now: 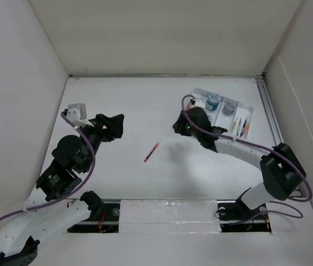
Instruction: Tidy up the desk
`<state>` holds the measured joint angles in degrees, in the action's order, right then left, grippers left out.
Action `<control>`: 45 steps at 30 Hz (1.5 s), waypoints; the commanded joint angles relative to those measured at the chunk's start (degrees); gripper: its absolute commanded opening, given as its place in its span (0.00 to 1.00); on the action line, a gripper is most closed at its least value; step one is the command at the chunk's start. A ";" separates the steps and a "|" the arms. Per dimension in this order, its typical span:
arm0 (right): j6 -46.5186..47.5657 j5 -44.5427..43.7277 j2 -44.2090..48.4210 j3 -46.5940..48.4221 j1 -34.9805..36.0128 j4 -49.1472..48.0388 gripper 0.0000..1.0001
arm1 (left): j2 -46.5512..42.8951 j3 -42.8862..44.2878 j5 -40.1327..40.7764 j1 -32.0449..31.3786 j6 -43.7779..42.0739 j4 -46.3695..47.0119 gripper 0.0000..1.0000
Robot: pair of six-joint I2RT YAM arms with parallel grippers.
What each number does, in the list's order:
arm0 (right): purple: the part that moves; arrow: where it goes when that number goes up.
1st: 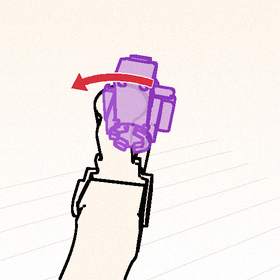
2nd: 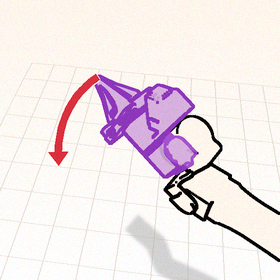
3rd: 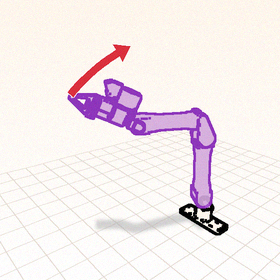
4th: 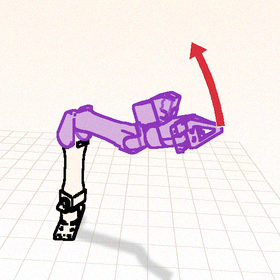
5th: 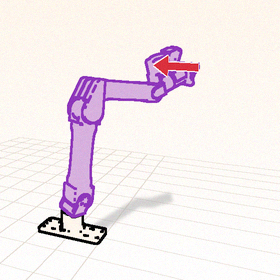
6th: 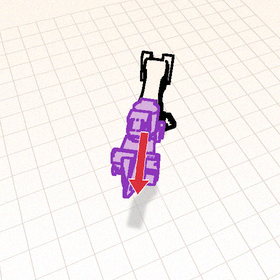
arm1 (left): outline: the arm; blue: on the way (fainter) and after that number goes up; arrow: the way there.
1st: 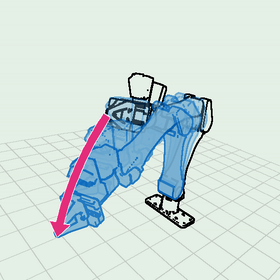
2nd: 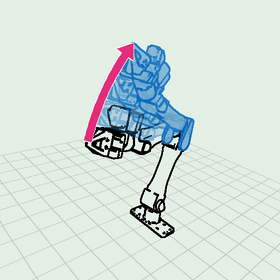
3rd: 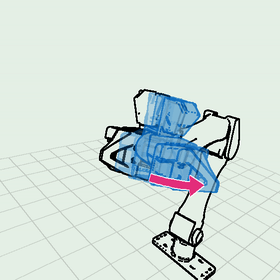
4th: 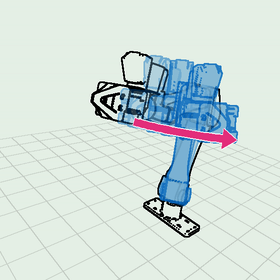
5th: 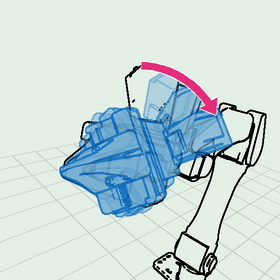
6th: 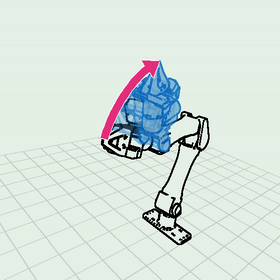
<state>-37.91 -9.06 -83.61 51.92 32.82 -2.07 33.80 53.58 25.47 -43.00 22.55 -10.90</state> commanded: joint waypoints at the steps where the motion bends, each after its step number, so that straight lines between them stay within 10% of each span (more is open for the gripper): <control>1: 0.64 -9.10 -6.09 5.20 9.86 -0.66 0.43 | 0.74 -0.23 -0.34 0.20 -1.01 2.90 0.69; 5: -0.67 -13.34 -15.93 13.36 16.73 5.74 0.65 | 1.09 -0.14 -0.08 0.20 -1.01 2.63 0.69; 22: -6.74 -22.67 -27.91 20.15 21.32 13.49 0.57 | -0.14 -0.06 -1.57 0.20 -0.92 2.81 0.69; 37: -7.09 -23.90 -32.32 23.67 22.99 15.60 0.14 | -0.05 0.03 -1.74 0.20 -0.92 2.81 0.69; 45: -7.09 -30.04 -17.57 14.97 20.10 11.12 0.03 | -0.05 0.03 -1.57 0.20 -0.92 2.72 0.69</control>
<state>-44.82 -34.59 -109.12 68.45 54.78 11.57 33.89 53.58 24.14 -43.00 22.35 -10.87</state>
